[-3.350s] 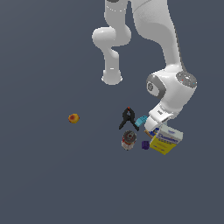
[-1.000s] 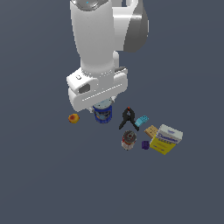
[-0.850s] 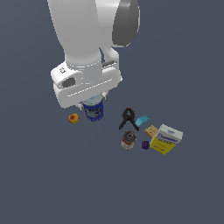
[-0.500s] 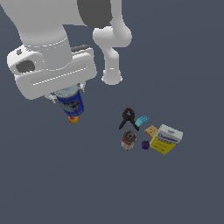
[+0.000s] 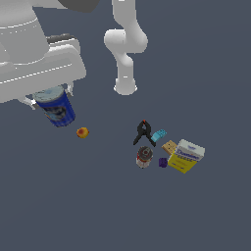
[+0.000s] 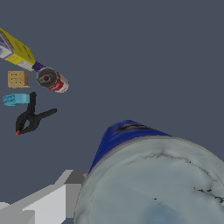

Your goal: Pick up a designated object from a clutter of objects.

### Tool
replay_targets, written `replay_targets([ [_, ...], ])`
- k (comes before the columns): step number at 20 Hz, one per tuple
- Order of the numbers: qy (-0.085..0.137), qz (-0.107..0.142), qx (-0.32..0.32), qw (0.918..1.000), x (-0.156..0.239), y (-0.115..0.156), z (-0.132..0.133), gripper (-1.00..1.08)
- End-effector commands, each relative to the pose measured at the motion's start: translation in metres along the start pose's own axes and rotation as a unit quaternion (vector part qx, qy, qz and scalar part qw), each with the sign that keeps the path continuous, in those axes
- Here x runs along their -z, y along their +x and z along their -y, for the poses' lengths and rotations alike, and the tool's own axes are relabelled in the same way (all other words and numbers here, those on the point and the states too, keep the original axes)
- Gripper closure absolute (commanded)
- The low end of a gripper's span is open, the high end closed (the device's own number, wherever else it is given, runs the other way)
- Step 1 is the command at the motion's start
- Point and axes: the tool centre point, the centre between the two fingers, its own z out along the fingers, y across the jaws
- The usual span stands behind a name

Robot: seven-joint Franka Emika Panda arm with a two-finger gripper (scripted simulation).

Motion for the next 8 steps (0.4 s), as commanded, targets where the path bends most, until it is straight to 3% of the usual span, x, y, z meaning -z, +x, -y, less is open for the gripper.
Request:
replay_targets([
  [1,-0.002,-0.001,0.001,1.0,0.0069,-0.0016,-0.0065,1.08],
  [8,-0.002,-0.001,0.001,1.0,0.0103,-0.0024,-0.0116,1.08],
])
